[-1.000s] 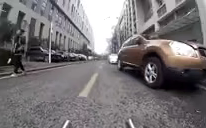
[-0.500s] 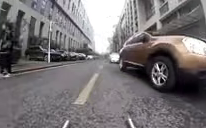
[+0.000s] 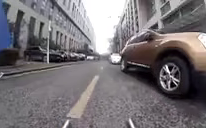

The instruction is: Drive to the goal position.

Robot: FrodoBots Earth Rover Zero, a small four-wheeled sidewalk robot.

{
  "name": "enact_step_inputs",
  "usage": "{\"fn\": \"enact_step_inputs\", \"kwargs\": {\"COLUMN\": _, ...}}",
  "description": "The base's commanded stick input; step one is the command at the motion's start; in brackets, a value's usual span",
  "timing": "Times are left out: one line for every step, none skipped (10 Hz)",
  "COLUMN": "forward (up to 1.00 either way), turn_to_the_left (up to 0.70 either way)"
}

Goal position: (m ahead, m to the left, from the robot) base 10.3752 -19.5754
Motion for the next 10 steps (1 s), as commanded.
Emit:
{"fn": "enact_step_inputs", "kwargs": {"forward": 0.7, "turn_to_the_left": -0.14}}
{"fn": "enact_step_inputs", "kwargs": {"forward": 0.7, "turn_to_the_left": -0.11}}
{"fn": "enact_step_inputs", "kwargs": {"forward": 0.7, "turn_to_the_left": -0.06}}
{"fn": "enact_step_inputs", "kwargs": {"forward": 0.7, "turn_to_the_left": -0.01}}
{"fn": "enact_step_inputs", "kwargs": {"forward": 0.7, "turn_to_the_left": -0.02}}
{"fn": "enact_step_inputs", "kwargs": {"forward": 0.7, "turn_to_the_left": -0.12}}
{"fn": "enact_step_inputs", "kwargs": {"forward": 0.7, "turn_to_the_left": -0.14}}
{"fn": "enact_step_inputs", "kwargs": {"forward": 0.7, "turn_to_the_left": -0.05}}
{"fn": "enact_step_inputs", "kwargs": {"forward": 0.7, "turn_to_the_left": 0.0}}
{"fn": "enact_step_inputs", "kwargs": {"forward": 0.7, "turn_to_the_left": -0.03}}
